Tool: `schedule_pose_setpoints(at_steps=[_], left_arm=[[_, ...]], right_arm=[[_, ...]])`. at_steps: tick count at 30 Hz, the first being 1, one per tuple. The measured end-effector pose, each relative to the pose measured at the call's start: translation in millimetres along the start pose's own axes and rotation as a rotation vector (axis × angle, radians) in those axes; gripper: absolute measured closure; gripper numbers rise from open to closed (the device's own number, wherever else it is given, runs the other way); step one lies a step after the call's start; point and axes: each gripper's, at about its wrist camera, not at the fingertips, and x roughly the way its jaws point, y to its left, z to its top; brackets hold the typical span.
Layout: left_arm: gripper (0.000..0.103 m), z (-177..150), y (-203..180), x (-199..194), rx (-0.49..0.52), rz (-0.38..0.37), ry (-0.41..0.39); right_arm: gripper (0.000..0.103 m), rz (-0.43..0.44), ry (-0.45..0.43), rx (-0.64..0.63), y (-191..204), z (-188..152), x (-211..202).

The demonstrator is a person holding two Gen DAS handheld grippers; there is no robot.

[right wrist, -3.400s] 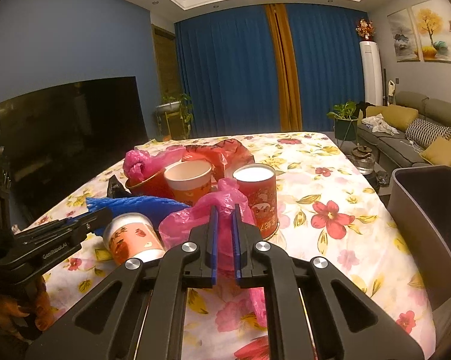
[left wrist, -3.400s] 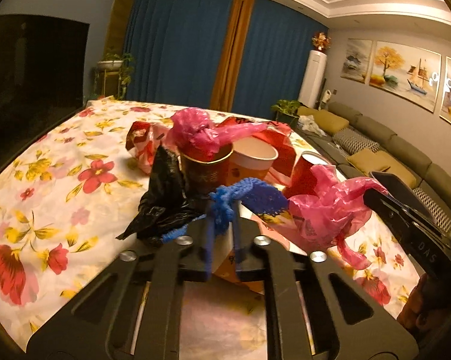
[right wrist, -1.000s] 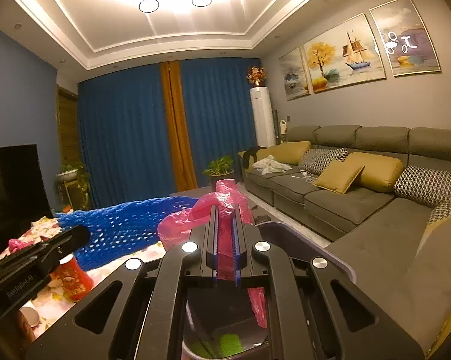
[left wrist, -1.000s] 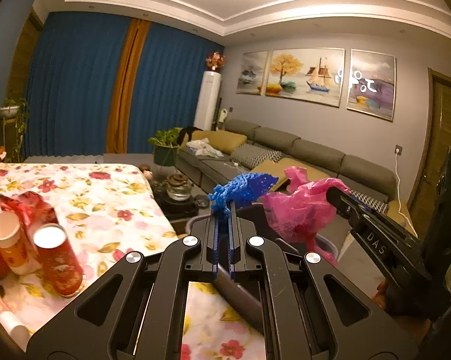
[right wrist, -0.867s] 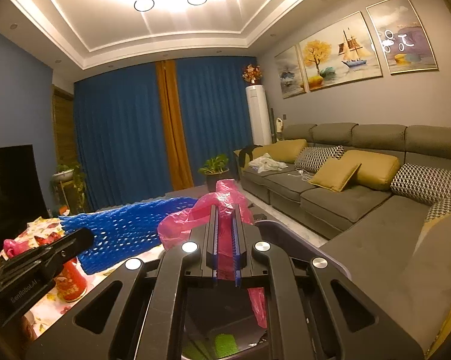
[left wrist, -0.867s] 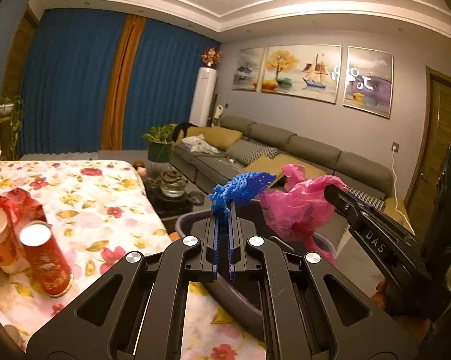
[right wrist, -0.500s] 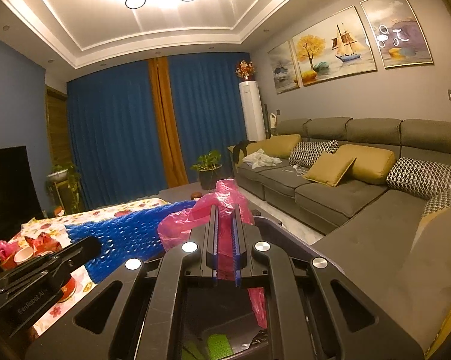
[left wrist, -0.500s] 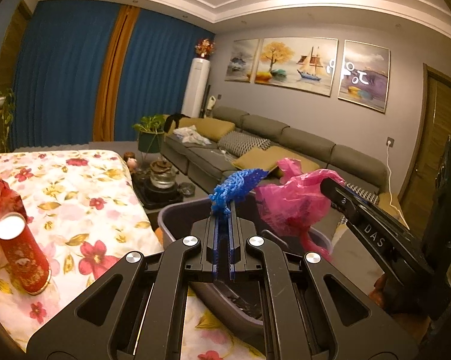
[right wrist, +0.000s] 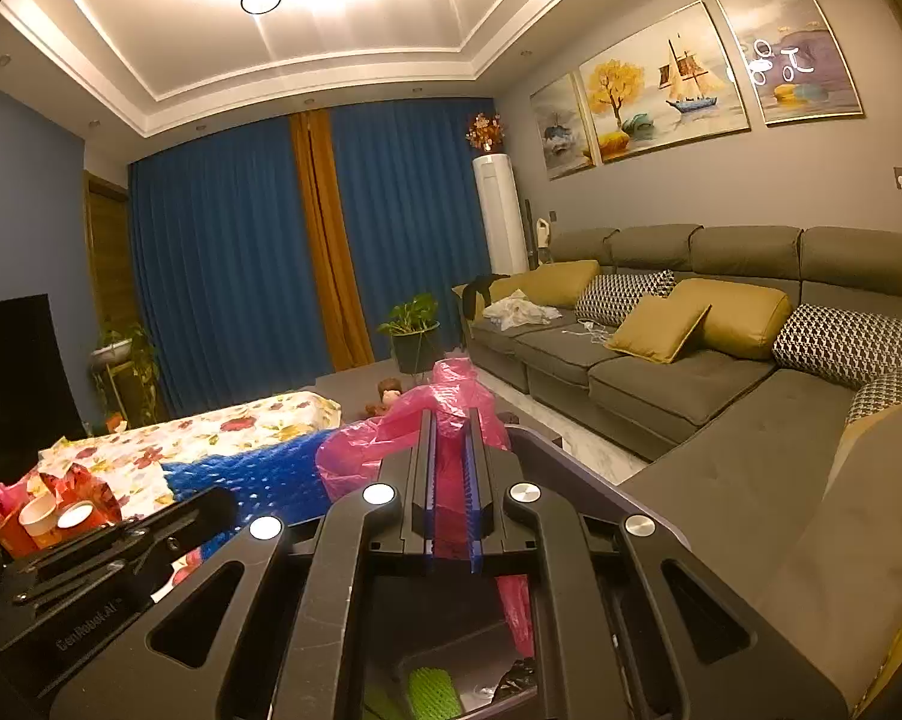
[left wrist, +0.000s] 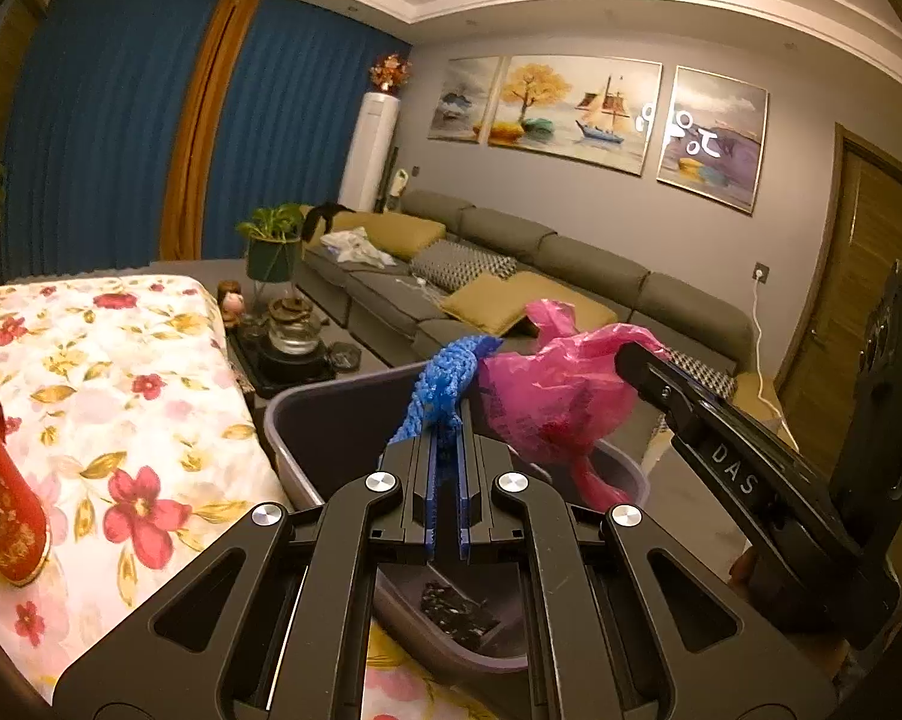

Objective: Collect trash
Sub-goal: 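Open both grippers to drop the blue net and pink bag into the bin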

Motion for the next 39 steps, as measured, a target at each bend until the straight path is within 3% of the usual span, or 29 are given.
schedule_pose_setpoints(at_steps=[6, 11, 13, 17, 20, 24, 26, 31, 39], left_arm=[[0.099, -4, 1, 10, -0.008, -0.017, 0.031], [0.096, -9, 4, 16, -0.021, -0.044, 0.070], [0.086, -10, 6, 18, -0.022, -0.035, 0.079], [0.049, -12, 13, 16, -0.055, -0.012, 0.068], [0.033, -11, 18, 7, -0.072, 0.019, 0.038], [0.018, -11, 22, -7, -0.061, 0.080, 0.013], [0.016, -12, 26, -15, -0.060, 0.122, 0.008], [0.013, -16, 39, -37, -0.073, 0.234, -0.001], [0.013, -22, 62, -85, -0.099, 0.378, -0.012]], right_arm=[[0.091, -0.006, 0.009, 0.009, -3, 0, 5], [0.076, -0.013, 0.011, 0.016, -3, 0, 6], [0.076, -0.015, 0.012, 0.019, -4, -1, 5], [0.070, -0.022, 0.012, 0.023, -5, -4, 3], [0.054, -0.023, 0.007, 0.034, -6, -5, -1], [0.041, -0.023, -0.001, 0.048, -10, -6, -7], [0.031, -0.022, -0.001, 0.058, -10, -8, -11], [0.019, -0.008, 0.004, 0.065, -7, -12, -19], [0.015, 0.038, 0.014, 0.067, 11, -18, -31]])
